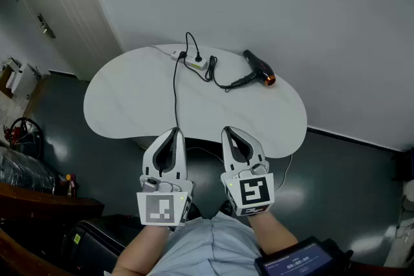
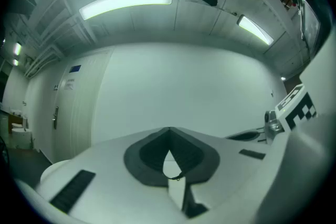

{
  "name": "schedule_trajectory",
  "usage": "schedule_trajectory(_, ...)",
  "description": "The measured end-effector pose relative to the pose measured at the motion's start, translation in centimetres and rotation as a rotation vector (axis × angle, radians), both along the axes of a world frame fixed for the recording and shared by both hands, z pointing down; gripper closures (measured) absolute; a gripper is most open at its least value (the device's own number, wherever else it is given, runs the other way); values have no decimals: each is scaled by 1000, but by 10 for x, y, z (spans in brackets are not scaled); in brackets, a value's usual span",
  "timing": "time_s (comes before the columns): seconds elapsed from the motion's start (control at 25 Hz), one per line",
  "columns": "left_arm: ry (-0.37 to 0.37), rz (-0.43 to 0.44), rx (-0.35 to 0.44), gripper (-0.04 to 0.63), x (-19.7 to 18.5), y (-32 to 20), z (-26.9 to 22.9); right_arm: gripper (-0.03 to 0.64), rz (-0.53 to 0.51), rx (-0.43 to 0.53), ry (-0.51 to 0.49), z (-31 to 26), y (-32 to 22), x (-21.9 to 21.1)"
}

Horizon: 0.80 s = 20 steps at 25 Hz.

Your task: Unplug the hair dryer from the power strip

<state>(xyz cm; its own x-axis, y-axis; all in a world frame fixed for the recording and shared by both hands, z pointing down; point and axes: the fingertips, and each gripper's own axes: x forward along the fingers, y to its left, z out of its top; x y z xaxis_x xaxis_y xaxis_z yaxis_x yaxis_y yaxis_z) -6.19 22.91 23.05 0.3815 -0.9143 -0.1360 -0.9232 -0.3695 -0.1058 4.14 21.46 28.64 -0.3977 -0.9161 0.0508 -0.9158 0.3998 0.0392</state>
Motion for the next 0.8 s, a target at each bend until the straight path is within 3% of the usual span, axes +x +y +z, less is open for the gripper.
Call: schedule_trajectory(0.8, -34, -75, -64, 597, 36, 1, 18, 614, -66, -64, -62, 20, -9, 53)
